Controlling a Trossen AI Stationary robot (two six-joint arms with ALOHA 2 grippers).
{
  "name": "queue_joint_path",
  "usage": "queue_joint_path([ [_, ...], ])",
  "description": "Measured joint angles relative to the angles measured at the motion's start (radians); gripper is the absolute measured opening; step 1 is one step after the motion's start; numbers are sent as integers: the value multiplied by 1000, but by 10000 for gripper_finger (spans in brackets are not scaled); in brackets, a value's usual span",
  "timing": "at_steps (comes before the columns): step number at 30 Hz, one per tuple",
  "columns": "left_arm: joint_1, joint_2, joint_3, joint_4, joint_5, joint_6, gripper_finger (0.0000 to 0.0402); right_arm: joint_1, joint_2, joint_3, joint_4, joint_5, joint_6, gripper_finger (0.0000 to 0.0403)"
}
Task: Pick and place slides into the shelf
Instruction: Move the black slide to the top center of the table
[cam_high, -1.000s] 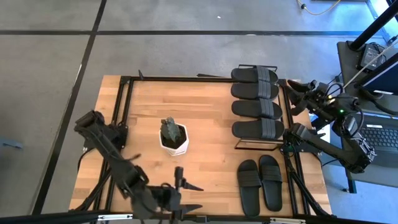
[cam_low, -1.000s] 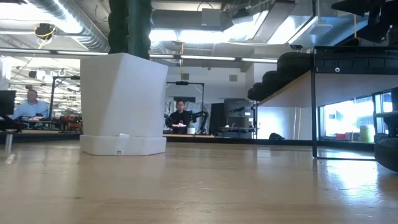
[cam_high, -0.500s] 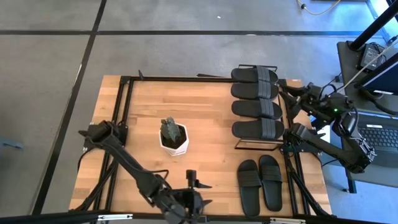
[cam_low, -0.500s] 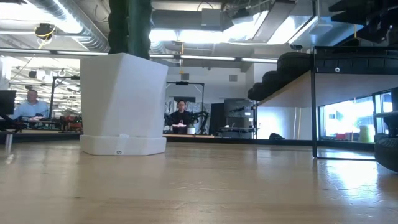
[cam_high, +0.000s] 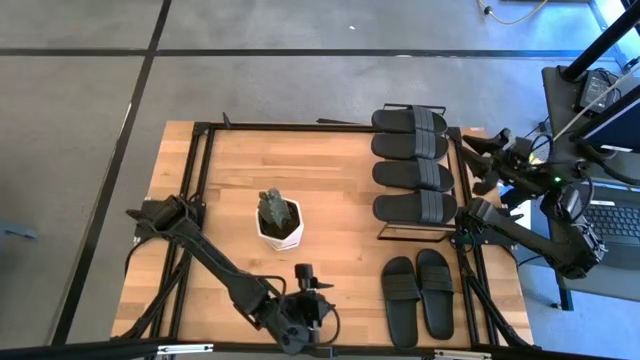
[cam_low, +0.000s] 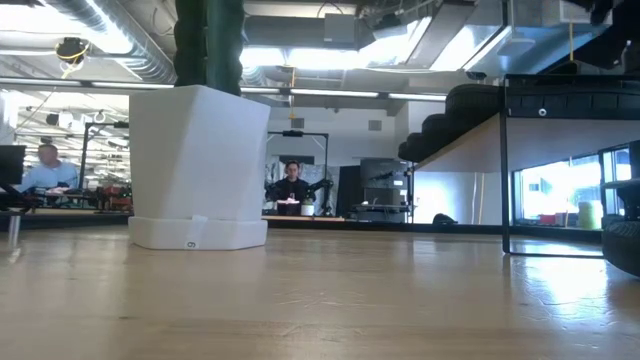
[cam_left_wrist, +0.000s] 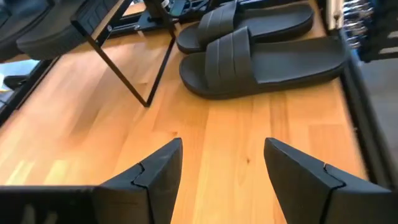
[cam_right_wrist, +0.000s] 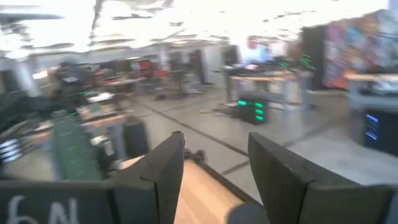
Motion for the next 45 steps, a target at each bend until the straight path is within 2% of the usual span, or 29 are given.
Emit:
queue_joint_path([
  [3,0,38,0,26,-36,-1,218,0,0,29,-8,-78,-58,179],
  [9,1,108,0,189,-29,7,218,0,86,221,-103,-49,-179,179],
  [14,6,145,0,278,-23,27,218,0,275,455,-260,-50,-267,179],
  [19,22,147,0,286,-20,28,218,0,491,661,-399,-135,-318,179],
  [22,32,147,0,286,-8,36,218,3,604,763,-475,-138,-332,179],
  [28,51,147,0,286,-1,36,218,74,785,934,-501,-144,-372,179],
  [32,56,147,0,291,-1,35,218,178,879,1017,-469,-145,-368,179],
  [36,61,147,0,292,-1,26,218,338,960,1024,-327,-123,-343,179],
  [39,61,147,0,295,-1,26,218,487,1022,1005,-239,-27,-349,179],
  [41,61,147,0,303,-1,25,218,586,1057,1002,-224,72,-370,179],
  [45,59,147,0,317,2,26,218,779,1086,1002,-308,255,-366,179],
])
